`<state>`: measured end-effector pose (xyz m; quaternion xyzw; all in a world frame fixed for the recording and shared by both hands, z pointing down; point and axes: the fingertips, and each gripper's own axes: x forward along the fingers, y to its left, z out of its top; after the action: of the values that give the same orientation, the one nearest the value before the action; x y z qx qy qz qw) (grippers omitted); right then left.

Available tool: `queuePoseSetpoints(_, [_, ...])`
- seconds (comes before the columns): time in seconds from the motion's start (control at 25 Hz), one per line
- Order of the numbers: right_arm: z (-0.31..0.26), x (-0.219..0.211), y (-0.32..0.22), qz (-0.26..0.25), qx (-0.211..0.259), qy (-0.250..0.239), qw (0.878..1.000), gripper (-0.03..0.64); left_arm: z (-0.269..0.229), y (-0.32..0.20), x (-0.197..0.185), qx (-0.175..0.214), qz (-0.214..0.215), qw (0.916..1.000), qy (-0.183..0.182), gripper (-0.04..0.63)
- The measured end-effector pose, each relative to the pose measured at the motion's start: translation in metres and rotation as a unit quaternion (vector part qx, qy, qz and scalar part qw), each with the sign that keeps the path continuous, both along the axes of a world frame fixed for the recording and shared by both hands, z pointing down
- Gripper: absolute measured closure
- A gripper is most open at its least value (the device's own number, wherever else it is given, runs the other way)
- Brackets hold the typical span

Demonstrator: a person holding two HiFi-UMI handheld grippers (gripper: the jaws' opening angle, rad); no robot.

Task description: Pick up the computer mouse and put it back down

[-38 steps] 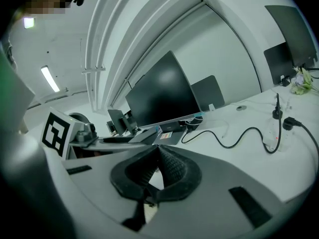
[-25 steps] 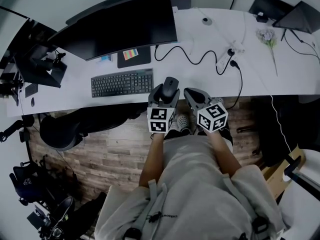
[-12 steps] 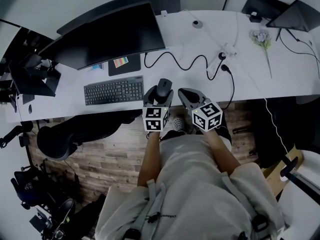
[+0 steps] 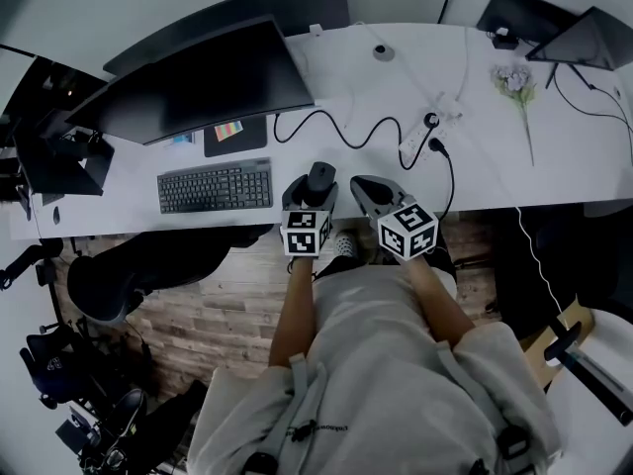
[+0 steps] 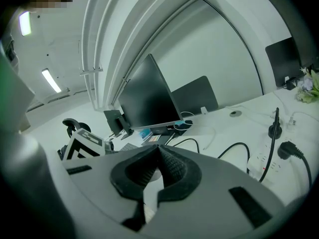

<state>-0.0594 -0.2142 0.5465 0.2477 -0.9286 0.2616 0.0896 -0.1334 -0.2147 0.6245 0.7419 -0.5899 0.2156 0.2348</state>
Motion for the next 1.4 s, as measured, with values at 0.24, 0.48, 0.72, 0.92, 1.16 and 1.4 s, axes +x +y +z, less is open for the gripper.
queuePoseSetpoints(0.24, [0.001, 0.008, -0.016, -0.006, -0.006, -0.002, 1.0, 0.609, 0.025, -0.007, 0.009, -0.032, -0.002, 0.9995, 0.004, 0.293])
queuePoseSetpoints(0.48, [0.009, 0.015, -0.025, -0.008, -0.018, -0.004, 1.0, 0.609, 0.052, -0.01, 0.02, -0.065, 0.006, 0.9979, 0.001, 0.293])
queuePoseSetpoints(0.72, [0.015, 0.021, -0.03, -0.002, -0.028, -0.01, 1.0, 0.609, 0.074, -0.007, 0.021, -0.098, 0.009, 0.9951, -0.009, 0.293])
queuePoseSetpoints(0.92, [0.023, 0.026, -0.028, -0.005, -0.036, -0.001, 0.999, 0.609, 0.088, -0.002, 0.029, -0.119, 0.017, 0.9926, -0.01, 0.293])
queuePoseSetpoints(1.16, [0.027, 0.037, -0.034, 0.014, -0.038, 0.005, 0.999, 0.609, 0.094, -0.007, 0.032, -0.126, 0.023, 0.9916, -0.016, 0.291])
queuePoseSetpoints(1.4, [0.026, 0.041, -0.029, 0.03, -0.037, 0.007, 0.999, 0.609, 0.096, -0.003, 0.032, -0.131, 0.048, 0.9894, -0.039, 0.291])
